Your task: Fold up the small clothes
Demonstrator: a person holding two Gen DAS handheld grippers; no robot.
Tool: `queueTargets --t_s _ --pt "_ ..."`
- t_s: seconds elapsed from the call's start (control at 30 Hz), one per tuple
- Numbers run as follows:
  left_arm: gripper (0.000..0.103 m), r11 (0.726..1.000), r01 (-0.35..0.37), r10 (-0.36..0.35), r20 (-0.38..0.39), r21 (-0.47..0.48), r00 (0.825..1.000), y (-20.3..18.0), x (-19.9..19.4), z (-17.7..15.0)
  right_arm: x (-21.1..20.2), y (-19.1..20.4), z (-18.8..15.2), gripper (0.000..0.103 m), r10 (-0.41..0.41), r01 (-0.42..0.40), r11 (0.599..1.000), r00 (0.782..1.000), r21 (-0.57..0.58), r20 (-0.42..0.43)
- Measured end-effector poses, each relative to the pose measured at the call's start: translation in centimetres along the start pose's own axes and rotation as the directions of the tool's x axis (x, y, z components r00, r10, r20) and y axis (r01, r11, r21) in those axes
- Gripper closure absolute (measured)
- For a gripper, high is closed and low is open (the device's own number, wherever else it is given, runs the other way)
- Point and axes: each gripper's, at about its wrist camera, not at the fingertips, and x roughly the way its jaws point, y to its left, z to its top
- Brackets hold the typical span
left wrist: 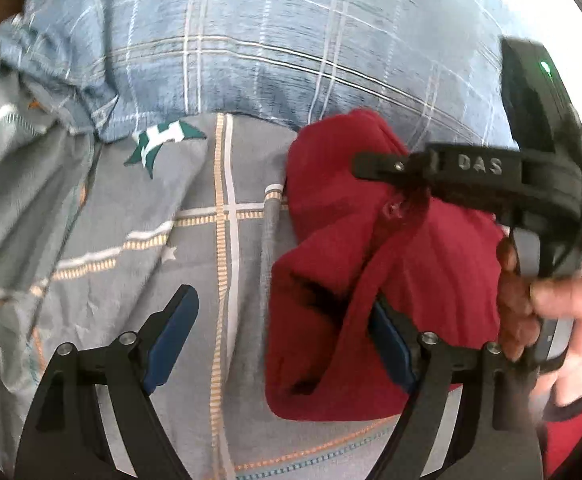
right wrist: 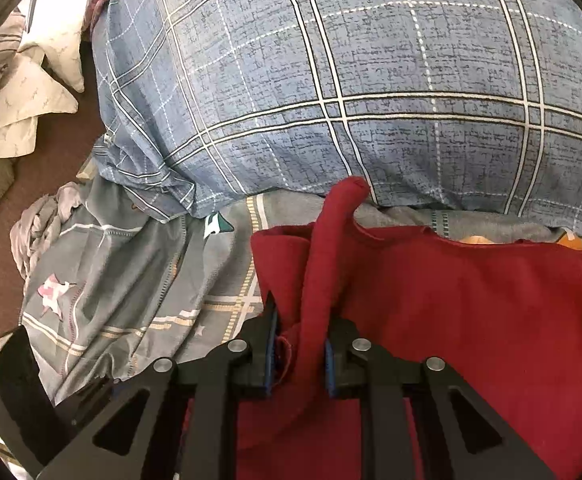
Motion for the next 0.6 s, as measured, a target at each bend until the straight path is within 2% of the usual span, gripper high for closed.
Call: queueTargets --t_s 0.1,0.17,0.23,0.33,0.47,0.5,0.53,0.57,0.6 --pt "0.019 0.995 0.083 -0.085 0.038 0.047 0.996 -0.4 -1.7 0.1 0.3 0.1 0.0 0.085 -0.003 0.003 1.0 1.0 -0.005 0.001" --pt "0.012 0.991 0.117 -0.12 0.056 0.058 0.991 -0.2 -2.3 0.0 0.5 0.0 0.0 0.085 0.01 -0.01 1.0 1.0 0.005 -0.004" --pt "0.011 0.996 0.083 -0.085 0.038 0.044 0.996 -0.1 -1.4 -0.2 0.5 -0.2 0.0 0.085 0.023 -0.023 1.0 1.0 0.01 -0.006" --pt "0.011 1.0 0.027 -0.027 -0.041 0.0 0.999 0.2 1.3 0.0 0.5 -0.3 0.1 0.085 0.031 -0.031 0.999 0.999 0.015 -0.012" --pt "0.012 0.995 0.071 -0.075 -0.058 -0.067 0.995 0.2 2.9 -0.2 0.7 0.1 0.1 0.084 0.025 -0.025 1.0 1.0 -0.002 -0.019" --pt "0.015 0.993 0.085 -0.09 -0.057 -0.084 0.994 0.2 3.1 -0.2 0.8 0.3 0.2 0.08 0.02 -0.02 1.0 0.999 -0.009 -0.027" --pt "0.032 0.988 0.106 -0.114 -0.07 -0.11 0.991 0.3 3.5 -0.3 0.9 0.4 0.3 0.075 0.015 -0.016 1.0 0.999 -0.008 -0.035" --pt "0.05 0.983 0.129 -0.142 -0.09 -0.134 0.986 0.5 3.9 -0.4 1.0 0.5 0.4 0.064 0.012 -0.012 1.0 0.999 -0.006 -0.04" --pt "0.052 0.976 0.15 -0.17 -0.115 -0.16 0.979 0.6 4.4 -0.5 1.2 0.7 0.6 0.055 0.002 -0.003 1.0 0.999 -0.007 -0.045"
